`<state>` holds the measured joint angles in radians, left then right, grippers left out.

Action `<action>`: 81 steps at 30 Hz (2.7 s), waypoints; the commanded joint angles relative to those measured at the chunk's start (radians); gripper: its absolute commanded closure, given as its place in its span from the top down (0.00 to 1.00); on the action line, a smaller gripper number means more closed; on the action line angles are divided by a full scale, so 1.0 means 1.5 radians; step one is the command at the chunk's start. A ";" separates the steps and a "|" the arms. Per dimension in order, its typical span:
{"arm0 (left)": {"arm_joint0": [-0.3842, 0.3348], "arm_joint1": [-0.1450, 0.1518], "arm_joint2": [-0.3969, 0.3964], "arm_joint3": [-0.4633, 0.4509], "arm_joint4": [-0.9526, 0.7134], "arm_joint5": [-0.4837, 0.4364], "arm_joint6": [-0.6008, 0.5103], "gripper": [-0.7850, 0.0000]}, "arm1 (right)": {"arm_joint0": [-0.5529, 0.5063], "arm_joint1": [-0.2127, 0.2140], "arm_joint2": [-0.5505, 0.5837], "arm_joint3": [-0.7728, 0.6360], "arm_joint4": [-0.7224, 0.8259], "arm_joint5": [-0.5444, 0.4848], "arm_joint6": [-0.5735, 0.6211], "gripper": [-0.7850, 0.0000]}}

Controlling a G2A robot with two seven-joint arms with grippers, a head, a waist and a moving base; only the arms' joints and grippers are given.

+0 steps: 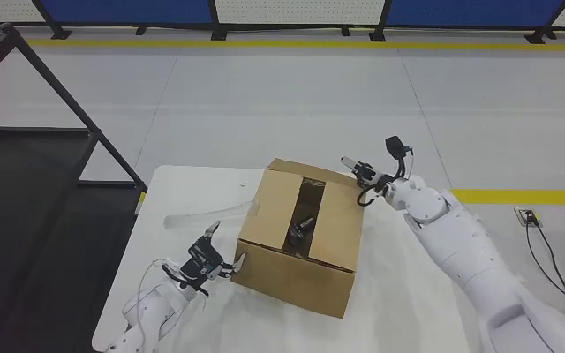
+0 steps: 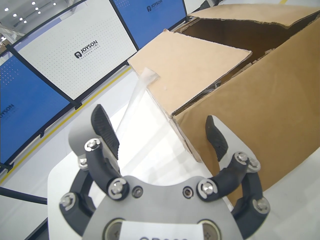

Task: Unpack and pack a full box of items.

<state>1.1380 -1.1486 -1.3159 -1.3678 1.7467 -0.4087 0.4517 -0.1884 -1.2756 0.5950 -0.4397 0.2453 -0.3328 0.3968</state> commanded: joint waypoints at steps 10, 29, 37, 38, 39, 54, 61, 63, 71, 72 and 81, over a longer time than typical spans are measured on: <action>-0.003 0.000 0.000 0.009 -0.015 0.013 0.008 1.00 | 0.007 -0.015 0.027 0.036 -0.003 -0.052 -0.020 1.00; -0.038 -0.023 -0.008 0.096 -0.199 0.140 -0.045 1.00 | -0.037 0.019 0.092 -0.035 -0.021 -0.188 -0.030 1.00; -0.041 -0.024 0.004 0.103 -0.186 0.109 -0.050 0.00 | -0.063 0.028 0.108 -0.064 -0.036 -0.186 -0.036 1.00; -0.040 -0.023 0.005 0.102 -0.185 0.102 -0.048 0.00 | -0.068 0.030 0.114 -0.072 -0.034 -0.189 -0.034 1.00; -0.041 -0.023 0.005 0.102 -0.184 0.095 -0.047 0.00 | -0.072 0.032 0.119 -0.080 -0.035 -0.192 -0.031 1.00; -0.040 -0.025 0.037 0.095 -0.142 0.059 -0.046 0.00 | -0.136 0.056 0.180 -0.223 -0.022 -0.218 0.080 1.00; -0.039 -0.026 0.050 0.090 -0.130 0.052 -0.042 0.00 | -0.156 0.059 0.188 -0.281 -0.012 -0.212 0.157 1.00; -0.037 -0.027 0.053 0.086 -0.126 0.051 -0.040 0.00 | -0.156 0.060 0.190 -0.288 -0.007 -0.205 0.189 1.00; -0.031 -0.027 0.064 0.075 -0.109 0.044 -0.032 0.00 | -0.151 0.056 0.186 -0.301 0.031 -0.180 0.300 1.00; -0.030 -0.027 0.065 0.074 -0.107 0.042 -0.030 0.00 | -0.149 0.055 0.185 -0.299 0.033 -0.176 0.308 1.00; -0.020 -0.024 0.071 0.063 -0.084 0.025 -0.017 0.00 | -0.129 0.039 0.159 -0.279 0.025 -0.145 0.349 1.00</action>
<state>1.1062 -1.1856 -1.2094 -1.2714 1.6180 -0.3694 0.4232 -0.3863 -1.2145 0.8381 -0.8630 0.2877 -0.5550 0.9192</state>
